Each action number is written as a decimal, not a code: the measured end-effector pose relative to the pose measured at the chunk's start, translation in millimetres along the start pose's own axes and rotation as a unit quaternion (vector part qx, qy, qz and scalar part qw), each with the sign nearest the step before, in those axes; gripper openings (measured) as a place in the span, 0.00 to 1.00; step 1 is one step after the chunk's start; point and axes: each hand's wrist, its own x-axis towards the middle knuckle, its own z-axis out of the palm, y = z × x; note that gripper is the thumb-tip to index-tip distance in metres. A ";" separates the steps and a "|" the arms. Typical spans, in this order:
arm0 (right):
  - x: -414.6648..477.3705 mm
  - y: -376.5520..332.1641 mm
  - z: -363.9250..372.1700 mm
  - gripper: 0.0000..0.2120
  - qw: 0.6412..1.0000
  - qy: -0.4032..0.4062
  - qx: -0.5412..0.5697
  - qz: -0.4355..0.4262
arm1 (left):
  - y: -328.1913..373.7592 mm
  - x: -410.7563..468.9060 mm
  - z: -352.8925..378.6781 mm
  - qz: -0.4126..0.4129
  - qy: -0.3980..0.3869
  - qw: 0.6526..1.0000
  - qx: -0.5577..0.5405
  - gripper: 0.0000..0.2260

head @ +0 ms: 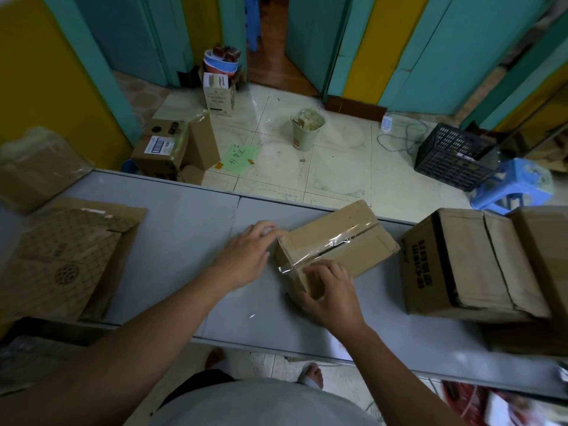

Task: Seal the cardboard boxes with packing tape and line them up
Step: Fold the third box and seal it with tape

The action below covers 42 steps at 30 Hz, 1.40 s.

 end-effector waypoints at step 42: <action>1.4 75.3 -19.8 0.19 0.994 0.083 -0.021 0.074 | 96.4 55.8 51.4 0.081 -0.013 0.996 0.020 0.15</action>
